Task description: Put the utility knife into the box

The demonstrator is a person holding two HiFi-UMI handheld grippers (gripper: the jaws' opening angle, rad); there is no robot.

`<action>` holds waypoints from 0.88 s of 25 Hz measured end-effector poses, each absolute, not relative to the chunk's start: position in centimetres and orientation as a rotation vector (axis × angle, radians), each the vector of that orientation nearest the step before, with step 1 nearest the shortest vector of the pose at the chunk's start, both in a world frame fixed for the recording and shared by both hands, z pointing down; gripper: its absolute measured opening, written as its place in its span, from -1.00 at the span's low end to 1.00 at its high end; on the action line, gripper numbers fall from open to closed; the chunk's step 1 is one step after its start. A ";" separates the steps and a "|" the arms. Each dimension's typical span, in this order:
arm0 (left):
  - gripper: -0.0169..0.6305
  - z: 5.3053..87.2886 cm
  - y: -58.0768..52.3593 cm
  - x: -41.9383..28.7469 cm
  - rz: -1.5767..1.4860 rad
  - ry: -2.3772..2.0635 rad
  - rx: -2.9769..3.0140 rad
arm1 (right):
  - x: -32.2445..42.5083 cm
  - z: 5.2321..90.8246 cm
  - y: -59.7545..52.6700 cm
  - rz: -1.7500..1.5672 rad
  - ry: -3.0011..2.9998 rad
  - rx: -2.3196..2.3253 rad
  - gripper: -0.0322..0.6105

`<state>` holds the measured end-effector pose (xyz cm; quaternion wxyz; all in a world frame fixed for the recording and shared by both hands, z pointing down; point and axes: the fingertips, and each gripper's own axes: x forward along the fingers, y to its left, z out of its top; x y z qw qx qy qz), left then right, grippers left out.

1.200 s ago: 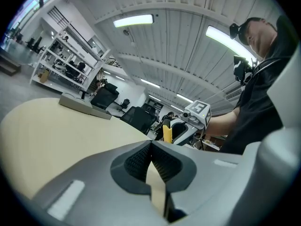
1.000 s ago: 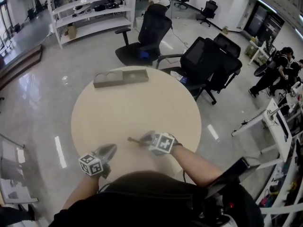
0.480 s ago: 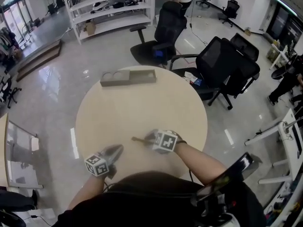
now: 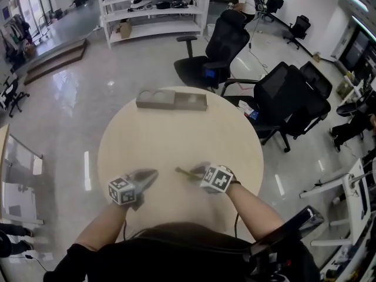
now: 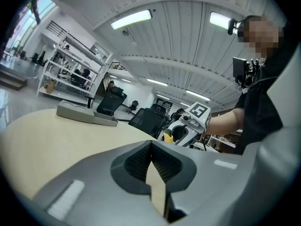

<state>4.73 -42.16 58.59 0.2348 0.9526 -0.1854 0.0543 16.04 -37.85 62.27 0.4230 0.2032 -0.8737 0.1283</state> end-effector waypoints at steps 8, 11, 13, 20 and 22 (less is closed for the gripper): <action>-0.95 58.3 -49.4 6.5 0.135 -0.503 2.651 | 18.2 61.4 -46.1 0.249 -2.160 0.520 -0.49; -0.95 58.3 -52.2 7.1 0.134 -0.504 2.664 | 18.7 61.7 -48.9 0.236 -2.156 0.512 -0.49; -0.95 58.2 -54.3 7.6 0.133 -0.505 2.676 | 19.1 62.0 -51.1 0.219 -2.148 0.506 -0.49; -0.95 58.8 -62.4 9.4 0.103 -0.523 2.704 | 21.9 64.8 -58.7 0.164 -2.083 0.471 -0.49; -0.95 59.1 -64.7 10.0 0.103 -0.525 2.721 | 22.8 65.6 -60.8 0.154 -2.068 0.468 -0.49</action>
